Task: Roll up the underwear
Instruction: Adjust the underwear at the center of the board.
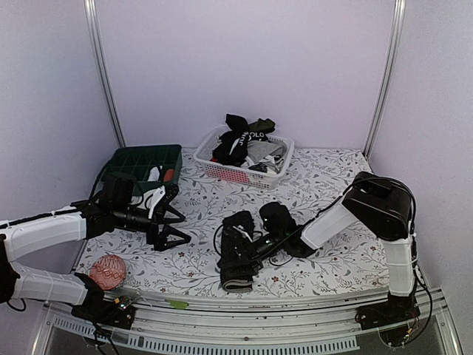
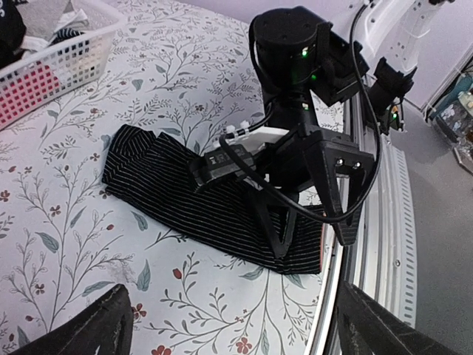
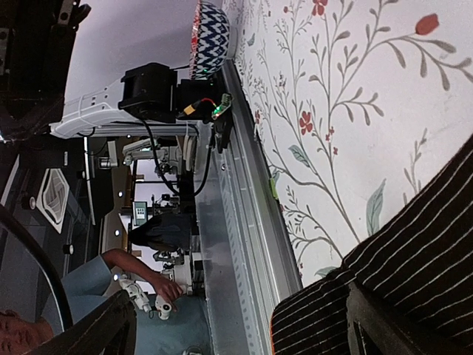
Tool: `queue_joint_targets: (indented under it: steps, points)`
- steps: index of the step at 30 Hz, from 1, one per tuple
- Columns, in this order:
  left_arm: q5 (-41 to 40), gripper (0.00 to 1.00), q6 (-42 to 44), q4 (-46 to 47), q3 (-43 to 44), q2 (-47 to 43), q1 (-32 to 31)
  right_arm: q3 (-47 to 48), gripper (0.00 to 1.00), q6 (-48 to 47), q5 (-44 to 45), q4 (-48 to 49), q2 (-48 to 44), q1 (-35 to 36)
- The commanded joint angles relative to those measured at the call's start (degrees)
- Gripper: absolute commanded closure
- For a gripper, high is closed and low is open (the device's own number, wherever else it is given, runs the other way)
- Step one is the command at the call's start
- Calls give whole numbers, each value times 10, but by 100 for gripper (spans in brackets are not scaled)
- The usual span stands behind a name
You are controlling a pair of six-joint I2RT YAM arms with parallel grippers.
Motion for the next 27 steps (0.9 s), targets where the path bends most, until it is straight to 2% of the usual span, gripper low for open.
queue_joint_targets:
  steps: [1,6,9,13,16,19,22,24,27]
  points:
    - [11,4,9,16,-1,0,-5,-7,1,54,8,84,56,-13]
    - [7,4,30,17,6,6,-5,22,2,76,20,96,69,-49]
    - [10,5,93,11,7,8,-9,50,5,83,15,96,73,-51]
    - [20,19,225,-22,-2,2,-45,49,10,90,14,121,30,-48]
    - [6,24,302,-24,-24,-6,-97,37,11,73,19,103,-31,-49]
    - [-41,26,352,6,-45,-6,-156,13,14,19,55,15,-99,-48]
    - [-88,31,374,44,-50,21,-197,-3,21,-77,115,-133,-158,-49]
    - [-114,35,381,69,-50,46,-219,-11,29,-161,167,-216,-184,-48]
    - [-161,39,392,113,-52,88,-256,-6,49,-222,201,-288,-187,-49]
